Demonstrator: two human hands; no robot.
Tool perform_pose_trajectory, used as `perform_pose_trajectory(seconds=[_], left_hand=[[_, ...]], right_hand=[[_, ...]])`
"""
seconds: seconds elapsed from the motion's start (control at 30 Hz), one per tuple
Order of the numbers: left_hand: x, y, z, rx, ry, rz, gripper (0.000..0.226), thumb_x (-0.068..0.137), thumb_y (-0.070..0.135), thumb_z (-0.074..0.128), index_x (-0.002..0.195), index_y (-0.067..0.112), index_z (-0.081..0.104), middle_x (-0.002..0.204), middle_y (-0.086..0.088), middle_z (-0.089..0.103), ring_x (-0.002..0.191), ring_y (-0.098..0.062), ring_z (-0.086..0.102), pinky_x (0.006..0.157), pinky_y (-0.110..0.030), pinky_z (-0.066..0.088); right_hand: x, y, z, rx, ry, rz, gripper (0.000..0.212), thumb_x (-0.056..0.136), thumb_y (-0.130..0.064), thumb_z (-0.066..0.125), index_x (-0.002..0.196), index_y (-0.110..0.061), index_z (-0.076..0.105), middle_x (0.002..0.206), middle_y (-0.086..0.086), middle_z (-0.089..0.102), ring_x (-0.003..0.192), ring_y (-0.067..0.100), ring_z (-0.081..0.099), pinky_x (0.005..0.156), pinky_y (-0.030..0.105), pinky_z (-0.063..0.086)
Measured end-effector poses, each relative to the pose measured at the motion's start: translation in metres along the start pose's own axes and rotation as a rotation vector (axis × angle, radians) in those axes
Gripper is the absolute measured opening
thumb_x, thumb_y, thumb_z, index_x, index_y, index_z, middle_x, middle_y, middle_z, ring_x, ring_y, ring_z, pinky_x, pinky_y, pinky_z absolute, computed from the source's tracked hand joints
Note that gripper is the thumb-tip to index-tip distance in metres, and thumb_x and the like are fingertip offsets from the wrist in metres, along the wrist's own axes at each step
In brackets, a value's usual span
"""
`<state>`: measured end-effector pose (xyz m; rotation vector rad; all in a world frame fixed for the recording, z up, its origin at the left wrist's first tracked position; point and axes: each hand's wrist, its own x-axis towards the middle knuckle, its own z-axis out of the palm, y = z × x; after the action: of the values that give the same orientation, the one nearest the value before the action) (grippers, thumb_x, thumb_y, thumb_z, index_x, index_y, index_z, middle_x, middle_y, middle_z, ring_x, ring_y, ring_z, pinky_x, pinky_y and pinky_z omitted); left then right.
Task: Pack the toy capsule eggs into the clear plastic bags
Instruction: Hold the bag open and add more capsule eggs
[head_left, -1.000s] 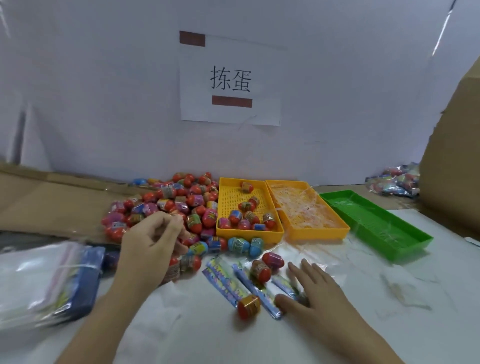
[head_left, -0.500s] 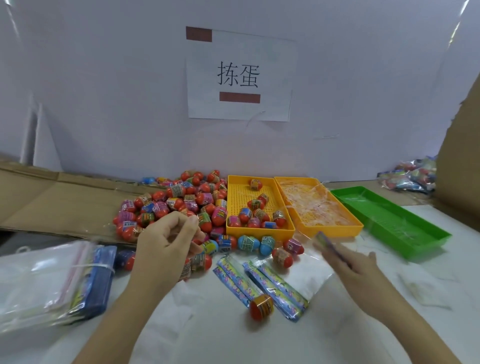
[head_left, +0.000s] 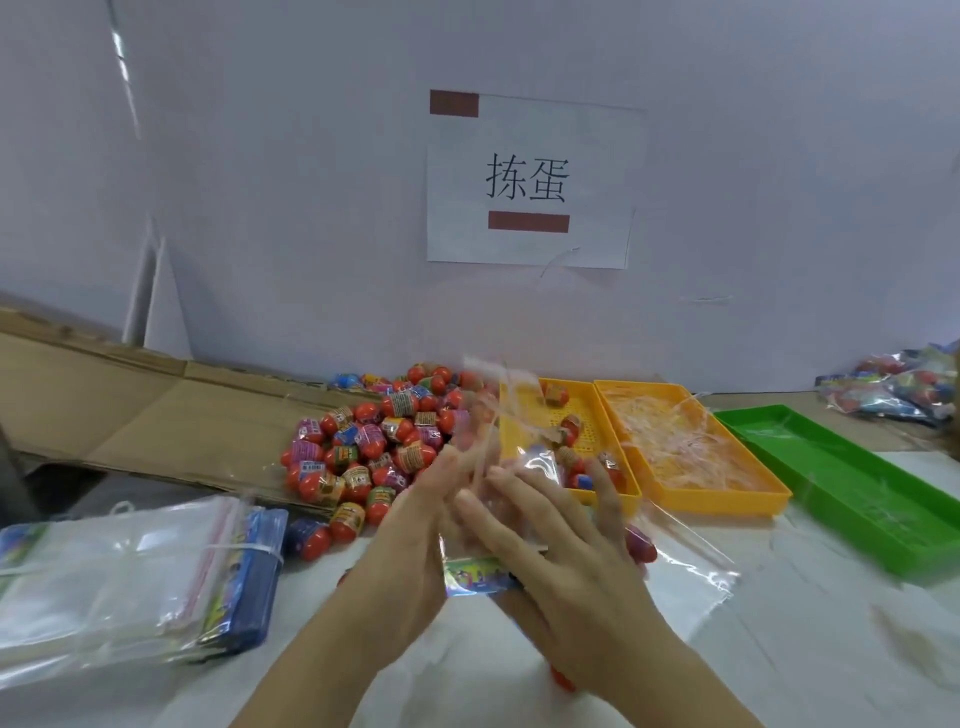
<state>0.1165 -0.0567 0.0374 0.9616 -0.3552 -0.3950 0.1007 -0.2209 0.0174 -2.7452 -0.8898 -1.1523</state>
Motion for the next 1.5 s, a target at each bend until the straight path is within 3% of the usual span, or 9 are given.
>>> perform_pose_trajectory(seconds=[0.27, 0.47, 0.6, 0.7, 0.8, 1.0, 1.17, 1.33, 1.5], left_hand=[[0.017, 0.003, -0.023, 0.058, 0.551, 0.052, 0.022, 0.1, 0.015, 0.049, 0.105, 0.009, 0.069, 0.096, -0.012, 0.076, 0.086, -0.025, 0.075, 0.067, -0.036, 0.063], [0.014, 0.003, -0.022, 0.337, 0.511, 0.128, 0.019, 0.095, 0.011, 0.055, 0.098, 0.02, 0.071, 0.086, -0.004, 0.078, 0.075, -0.017, 0.075, 0.057, -0.024, 0.059], [0.008, 0.004, -0.01, 0.365, 0.377, 0.103, 0.018, 0.081, 0.021, 0.063, 0.092, 0.021, 0.077, 0.084, -0.005, 0.077, 0.061, -0.016, 0.073, 0.049, -0.027, 0.058], [0.007, 0.003, -0.005, 0.376, 0.339, 0.084, 0.019, 0.071, 0.028, 0.064, 0.08, 0.031, 0.08, 0.084, -0.003, 0.078, 0.059, -0.017, 0.072, 0.048, -0.028, 0.058], [0.006, 0.0, -0.002, 0.347, 0.351, 0.047, 0.017, 0.067, 0.03, 0.069, 0.08, 0.026, 0.081, 0.085, -0.005, 0.078, 0.06, -0.019, 0.073, 0.049, -0.027, 0.057], [0.01, -0.005, -0.003, 0.372, 0.398, 0.008, 0.059, 0.047, 0.065, 0.077, 0.094, 0.029, 0.077, 0.089, -0.002, 0.078, 0.075, -0.028, 0.075, 0.076, -0.045, 0.058], [0.017, -0.005, -0.012, 0.341, 0.44, -0.01, 0.036, 0.05, 0.046, 0.075, 0.078, 0.024, 0.078, 0.085, -0.008, 0.077, 0.07, -0.03, 0.075, 0.059, -0.042, 0.061], [0.018, -0.009, -0.015, 0.367, 0.493, -0.003, 0.011, 0.086, 0.018, 0.064, 0.093, 0.017, 0.071, 0.084, -0.005, 0.078, 0.069, -0.027, 0.075, 0.061, -0.036, 0.057], [0.015, -0.012, -0.008, 0.462, 0.426, -0.027, 0.016, 0.079, 0.02, 0.069, 0.095, 0.018, 0.071, 0.083, -0.001, 0.078, 0.068, -0.024, 0.075, 0.073, -0.043, 0.057]], right_hand=[[0.002, 0.008, 0.012, 0.556, -0.077, 0.352, 0.047, 0.091, -0.06, 0.046, 0.135, -0.048, 0.038, 0.142, -0.029, 0.039, 0.136, -0.009, 0.026, 0.117, 0.042, 0.015], [-0.003, 0.032, 0.014, 0.724, 0.106, 0.691, 0.039, 0.087, -0.019, 0.067, 0.112, -0.046, 0.056, 0.112, -0.024, 0.061, 0.107, -0.005, 0.056, 0.093, 0.031, 0.05], [0.003, 0.025, 0.006, 1.08, 0.148, 0.825, 0.038, 0.073, -0.034, 0.072, 0.11, -0.036, 0.064, 0.099, -0.014, 0.071, 0.092, 0.005, 0.067, 0.073, 0.021, 0.055], [0.007, 0.02, -0.003, 1.368, -0.118, 0.929, 0.059, 0.058, -0.047, 0.075, 0.113, -0.029, 0.064, 0.098, -0.006, 0.074, 0.087, 0.014, 0.071, 0.068, 0.026, 0.057], [0.004, 0.008, -0.013, 1.331, -0.286, 0.929, 0.042, 0.056, -0.039, 0.079, 0.094, -0.023, 0.074, 0.088, 0.002, 0.075, 0.08, 0.018, 0.072, 0.071, 0.037, 0.06], [-0.029, 0.118, -0.084, 1.466, 0.378, 1.182, 0.012, 0.077, -0.02, 0.063, 0.082, -0.017, 0.074, 0.063, -0.002, 0.066, 0.05, 0.007, 0.062, 0.046, 0.018, 0.051], [-0.063, 0.185, -0.157, 0.955, -0.263, 1.368, 0.006, 0.077, -0.013, 0.076, 0.074, -0.008, 0.075, 0.054, -0.001, 0.059, 0.04, 0.01, 0.052, 0.041, 0.023, 0.049], [-0.057, 0.202, -0.214, 0.775, -0.331, 1.461, 0.017, 0.076, -0.015, 0.077, 0.082, 0.0, 0.072, 0.058, 0.008, 0.055, 0.044, 0.018, 0.048, 0.043, 0.027, 0.047], [-0.037, 0.18, -0.196, 0.64, -0.106, 1.221, 0.021, 0.088, -0.017, 0.062, 0.073, -0.006, 0.072, 0.063, 0.003, 0.056, 0.047, 0.009, 0.05, 0.04, 0.023, 0.041]])
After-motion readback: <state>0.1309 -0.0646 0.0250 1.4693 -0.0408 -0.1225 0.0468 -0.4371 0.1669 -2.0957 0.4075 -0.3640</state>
